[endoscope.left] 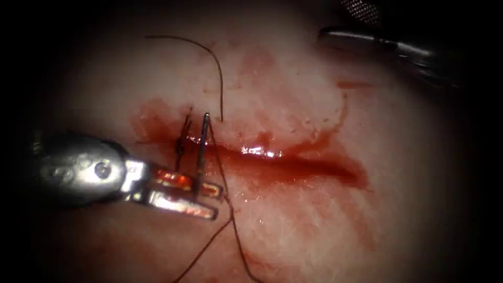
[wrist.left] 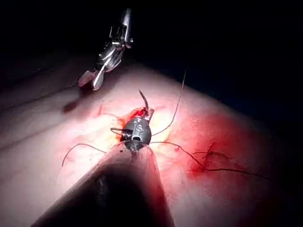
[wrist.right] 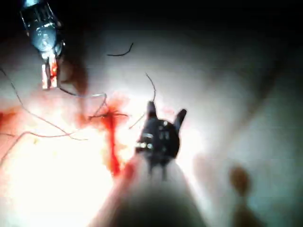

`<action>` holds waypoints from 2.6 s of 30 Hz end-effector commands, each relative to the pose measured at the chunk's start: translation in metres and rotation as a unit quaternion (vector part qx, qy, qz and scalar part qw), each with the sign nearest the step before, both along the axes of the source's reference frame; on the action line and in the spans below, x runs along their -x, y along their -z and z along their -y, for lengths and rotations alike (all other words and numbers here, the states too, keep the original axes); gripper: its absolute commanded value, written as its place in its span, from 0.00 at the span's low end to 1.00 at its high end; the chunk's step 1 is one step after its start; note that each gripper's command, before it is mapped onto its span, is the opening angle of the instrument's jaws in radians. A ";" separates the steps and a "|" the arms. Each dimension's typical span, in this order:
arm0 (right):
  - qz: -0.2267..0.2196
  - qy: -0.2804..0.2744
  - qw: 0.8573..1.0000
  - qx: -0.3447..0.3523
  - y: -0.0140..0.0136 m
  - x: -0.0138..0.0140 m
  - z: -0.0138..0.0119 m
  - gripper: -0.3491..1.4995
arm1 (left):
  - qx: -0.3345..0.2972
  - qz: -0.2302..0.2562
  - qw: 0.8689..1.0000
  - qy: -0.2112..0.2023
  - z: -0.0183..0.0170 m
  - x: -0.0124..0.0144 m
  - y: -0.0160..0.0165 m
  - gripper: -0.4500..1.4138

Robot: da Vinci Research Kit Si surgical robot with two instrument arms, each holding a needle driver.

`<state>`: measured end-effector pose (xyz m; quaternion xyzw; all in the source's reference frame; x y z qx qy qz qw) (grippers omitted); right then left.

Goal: Wound Closure

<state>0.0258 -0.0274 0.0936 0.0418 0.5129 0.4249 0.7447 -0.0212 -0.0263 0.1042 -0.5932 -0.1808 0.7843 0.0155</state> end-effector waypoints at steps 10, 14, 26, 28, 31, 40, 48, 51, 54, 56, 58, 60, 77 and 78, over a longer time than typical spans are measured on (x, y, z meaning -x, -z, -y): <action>0.000 0.002 1.000 0.005 -0.0017 0.0000 0.0005 0.87 | -0.003 0.015 0.999 0.037 -0.0033 0.0042 -0.0030 0.00; 0.005 -0.004 1.000 0.006 -0.0016 0.0008 0.0004 0.87 | 0.002 0.014 0.999 0.048 -0.0062 0.0060 -0.0062 0.00; 0.024 -0.031 0.999 0.006 -0.0018 0.0039 0.0000 0.86 | 0.023 0.006 0.998 0.064 -0.0098 0.0076 -0.0165 0.00; 0.029 -0.037 0.999 0.006 -0.0018 0.0044 -0.0001 0.86 | 0.022 0.000 0.998 0.066 -0.0096 0.0074 -0.0184 0.00; 0.033 -0.044 0.998 0.007 -0.0019 0.0051 -0.0003 0.86 | 0.024 -0.010 0.997 0.073 -0.0096 0.0072 -0.0206 0.00; 0.035 -0.049 0.998 0.007 -0.0020 0.0049 -0.0001 0.86 | -0.064 -0.047 0.990 0.115 -0.0108 0.0073 -0.0208 0.79; 0.032 -0.046 0.998 0.009 -0.0023 0.0044 0.0003 0.86 | -0.086 -0.052 0.986 0.132 -0.0118 0.0074 -0.0161 0.84; 0.028 -0.044 0.999 0.010 -0.0025 0.0040 0.0005 0.86 | -0.091 -0.054 0.985 0.134 -0.0121 0.0067 -0.0138 0.83; 0.028 -0.040 0.999 0.010 -0.0026 0.0035 0.0008 0.86 | -0.078 -0.063 0.987 0.124 -0.0129 0.0060 -0.0120 0.77; 0.026 -0.039 0.999 0.010 -0.0028 0.0032 0.0009 0.86 | -0.068 -0.073 0.988 0.117 -0.0138 0.0058 -0.0112 0.76; 0.026 -0.036 0.999 0.010 -0.0028 0.0030 0.0010 0.86 | -0.062 -0.083 0.989 0.107 -0.0147 0.0058 -0.0110 0.76; 0.025 -0.035 0.999 0.010 -0.0028 0.0029 0.0012 0.86 | -0.062 -0.094 0.989 0.098 -0.0159 0.0056 -0.0109 0.76; -0.007 0.047 0.999 -0.006 -0.0034 0.0002 0.0031 0.82 | -0.047 -0.118 0.986 0.104 -0.0164 -0.0015 -0.0100 0.74; -0.011 0.054 0.998 -0.006 -0.0035 -0.0004 0.0034 0.82 | -0.046 -0.119 0.987 0.103 -0.0155 -0.0020 -0.0096 0.74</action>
